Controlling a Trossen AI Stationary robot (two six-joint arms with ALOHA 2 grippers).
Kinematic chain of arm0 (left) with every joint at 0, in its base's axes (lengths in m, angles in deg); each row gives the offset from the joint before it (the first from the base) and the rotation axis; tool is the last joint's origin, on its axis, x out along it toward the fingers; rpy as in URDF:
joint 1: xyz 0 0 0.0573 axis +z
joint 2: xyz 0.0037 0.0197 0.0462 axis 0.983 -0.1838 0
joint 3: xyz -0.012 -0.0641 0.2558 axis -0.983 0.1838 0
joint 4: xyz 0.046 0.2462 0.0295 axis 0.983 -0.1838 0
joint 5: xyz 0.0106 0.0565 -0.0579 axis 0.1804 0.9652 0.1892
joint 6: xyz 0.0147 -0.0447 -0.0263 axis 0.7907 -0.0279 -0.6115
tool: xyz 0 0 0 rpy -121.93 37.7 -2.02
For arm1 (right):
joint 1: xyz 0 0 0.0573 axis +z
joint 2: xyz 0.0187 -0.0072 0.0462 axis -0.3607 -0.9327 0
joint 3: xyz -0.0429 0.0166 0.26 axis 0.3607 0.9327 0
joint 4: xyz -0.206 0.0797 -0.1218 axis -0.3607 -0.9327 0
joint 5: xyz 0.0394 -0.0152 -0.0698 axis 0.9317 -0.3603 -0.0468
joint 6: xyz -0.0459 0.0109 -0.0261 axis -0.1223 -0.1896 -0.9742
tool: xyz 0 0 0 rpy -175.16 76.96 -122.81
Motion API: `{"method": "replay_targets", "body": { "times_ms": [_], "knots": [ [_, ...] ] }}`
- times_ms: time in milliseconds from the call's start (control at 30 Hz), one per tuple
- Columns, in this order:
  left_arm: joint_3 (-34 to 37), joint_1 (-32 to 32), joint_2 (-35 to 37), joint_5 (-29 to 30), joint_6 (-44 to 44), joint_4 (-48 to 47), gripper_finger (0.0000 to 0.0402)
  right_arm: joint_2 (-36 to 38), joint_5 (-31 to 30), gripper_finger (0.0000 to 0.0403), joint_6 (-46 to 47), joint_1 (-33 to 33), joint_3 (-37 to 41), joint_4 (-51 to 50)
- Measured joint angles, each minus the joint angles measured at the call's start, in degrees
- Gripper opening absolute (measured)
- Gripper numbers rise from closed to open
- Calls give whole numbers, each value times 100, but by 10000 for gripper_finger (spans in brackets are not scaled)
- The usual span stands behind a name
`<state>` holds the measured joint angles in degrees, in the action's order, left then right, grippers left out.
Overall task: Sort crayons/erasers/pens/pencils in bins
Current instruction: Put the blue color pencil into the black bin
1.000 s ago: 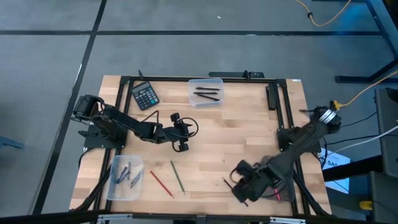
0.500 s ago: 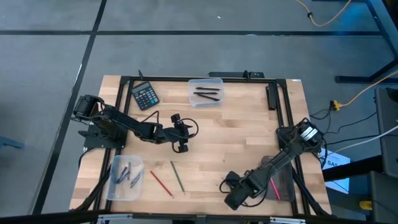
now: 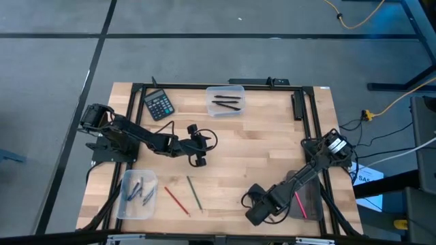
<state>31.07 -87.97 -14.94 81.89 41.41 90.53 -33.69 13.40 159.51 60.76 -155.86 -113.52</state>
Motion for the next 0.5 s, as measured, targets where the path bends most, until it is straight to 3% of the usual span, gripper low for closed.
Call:
{"method": "replay_targets", "body": {
  "times_ms": [267,500],
  "knots": [
    [0,4,0,-7,0,-24,157,113,-503,24,19,-232,40,-330],
    [0,4,0,-8,2,-24,157,1005,-898,17,35,-238,59,-663]
  ]
}}
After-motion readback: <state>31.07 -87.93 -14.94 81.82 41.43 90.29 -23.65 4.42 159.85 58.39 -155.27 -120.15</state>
